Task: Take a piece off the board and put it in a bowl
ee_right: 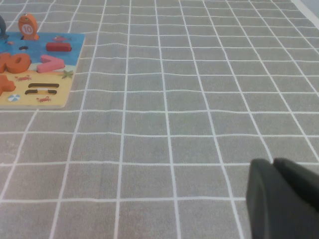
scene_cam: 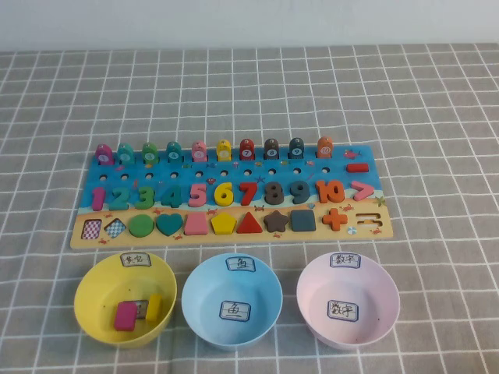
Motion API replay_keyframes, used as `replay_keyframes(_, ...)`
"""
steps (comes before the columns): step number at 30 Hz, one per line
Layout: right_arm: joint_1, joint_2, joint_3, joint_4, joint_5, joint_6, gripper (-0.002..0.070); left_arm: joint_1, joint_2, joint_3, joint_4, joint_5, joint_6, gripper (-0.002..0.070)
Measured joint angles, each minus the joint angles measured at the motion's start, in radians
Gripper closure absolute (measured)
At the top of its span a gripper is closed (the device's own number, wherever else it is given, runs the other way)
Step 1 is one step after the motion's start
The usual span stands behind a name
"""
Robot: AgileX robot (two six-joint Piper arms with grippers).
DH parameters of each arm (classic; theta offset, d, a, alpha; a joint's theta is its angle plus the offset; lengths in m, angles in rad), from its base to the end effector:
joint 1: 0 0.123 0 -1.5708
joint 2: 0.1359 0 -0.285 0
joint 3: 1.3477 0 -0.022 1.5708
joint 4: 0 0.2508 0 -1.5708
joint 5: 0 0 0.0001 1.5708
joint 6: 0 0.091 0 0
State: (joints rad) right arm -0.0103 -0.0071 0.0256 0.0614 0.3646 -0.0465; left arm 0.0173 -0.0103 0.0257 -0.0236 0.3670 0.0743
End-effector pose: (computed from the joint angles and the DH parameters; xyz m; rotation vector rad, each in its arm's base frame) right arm 0.0531 0.0014 0.1722 0.0046 1.8660 0.0208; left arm 0.0529 0.0001 0.1721 0.0385 1.8657 0.0402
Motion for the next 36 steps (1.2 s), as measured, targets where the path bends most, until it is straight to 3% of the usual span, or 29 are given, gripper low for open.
replay_keyframes(23, 0.0, 0.0, 0.0, 0.0, 0.0, 0.0, 0.0694, 0.0, 0.0, 0.0, -0.01, -0.038, 0.0, 0.0676)
replay_keyframes(31, 0.0, 0.0, 0.0, 0.0, 0.0, 0.0, 0.0694, 0.0, 0.0, 0.0, -0.118, -0.063, 0.0, 0.0676)
replay_keyframes(36, 0.0, 0.0, 0.0, 0.0, 0.0, 0.0, 0.0694, 0.0, 0.0, 0.002, -0.296, -0.122, 0.0, 0.0676)
